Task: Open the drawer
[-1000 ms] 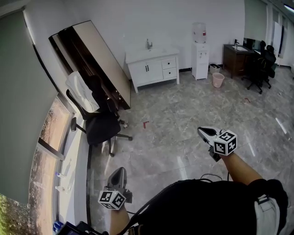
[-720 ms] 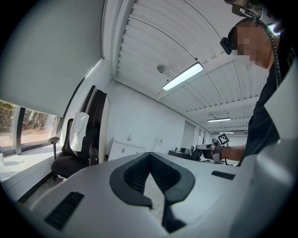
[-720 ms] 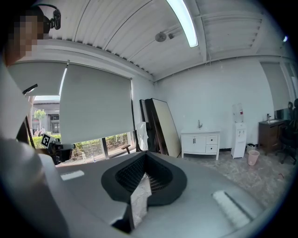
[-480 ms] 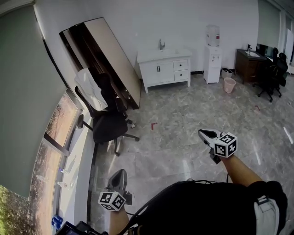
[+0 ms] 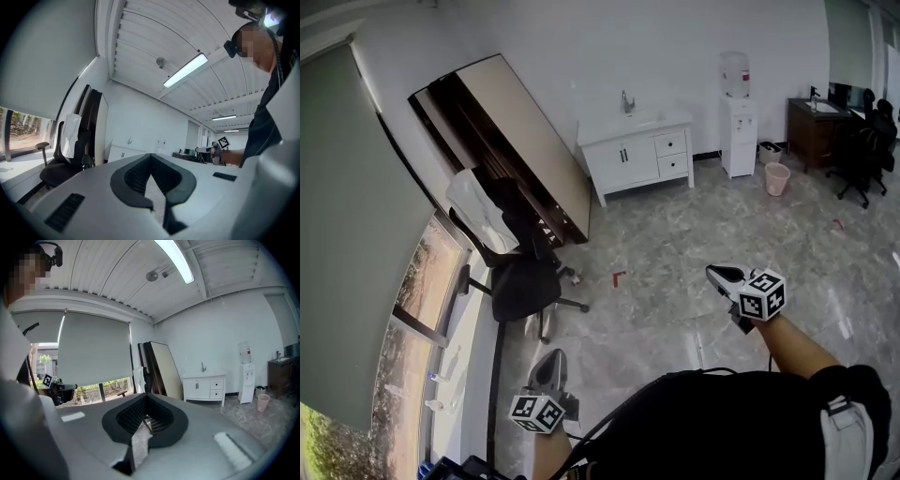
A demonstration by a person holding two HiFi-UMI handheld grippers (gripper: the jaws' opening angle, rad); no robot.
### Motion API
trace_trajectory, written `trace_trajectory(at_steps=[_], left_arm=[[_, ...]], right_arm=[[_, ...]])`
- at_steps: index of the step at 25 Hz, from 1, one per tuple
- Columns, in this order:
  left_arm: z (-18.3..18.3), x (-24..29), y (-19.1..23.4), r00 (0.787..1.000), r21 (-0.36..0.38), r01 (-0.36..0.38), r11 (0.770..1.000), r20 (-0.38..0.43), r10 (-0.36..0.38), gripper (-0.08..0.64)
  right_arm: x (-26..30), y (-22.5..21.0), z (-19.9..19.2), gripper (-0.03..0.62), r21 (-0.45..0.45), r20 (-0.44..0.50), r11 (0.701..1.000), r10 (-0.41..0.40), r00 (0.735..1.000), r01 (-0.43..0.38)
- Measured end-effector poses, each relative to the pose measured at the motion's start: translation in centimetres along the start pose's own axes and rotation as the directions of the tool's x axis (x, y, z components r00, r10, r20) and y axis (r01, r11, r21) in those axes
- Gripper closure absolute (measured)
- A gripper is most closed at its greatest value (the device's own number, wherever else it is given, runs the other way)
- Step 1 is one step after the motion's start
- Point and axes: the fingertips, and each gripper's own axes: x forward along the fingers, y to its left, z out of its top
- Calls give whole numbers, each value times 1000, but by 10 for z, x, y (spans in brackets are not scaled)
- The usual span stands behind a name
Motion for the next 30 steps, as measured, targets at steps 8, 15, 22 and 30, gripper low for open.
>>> trace_trajectory(at_steps=[8, 15, 22, 30], left_arm=[[1, 120, -29, 999, -5, 32, 999, -1, -32, 565], [-7, 199, -55, 995, -7, 93, 996, -36, -93, 565], [-2, 235, -17, 989, -6, 139, 990, -54, -139, 565], [34, 271, 77, 969, 7, 233, 973, -82, -231, 565]], right_arm=[[9, -104, 22, 595, -13, 3, 1000, -7, 1000, 7], [21, -164, 29, 595, -9, 2, 1000, -14, 1000, 14], [63, -175, 16, 595, 15, -27, 999, -47, 999, 48], [144, -144, 43, 595, 11, 2, 993, -119, 993, 119]])
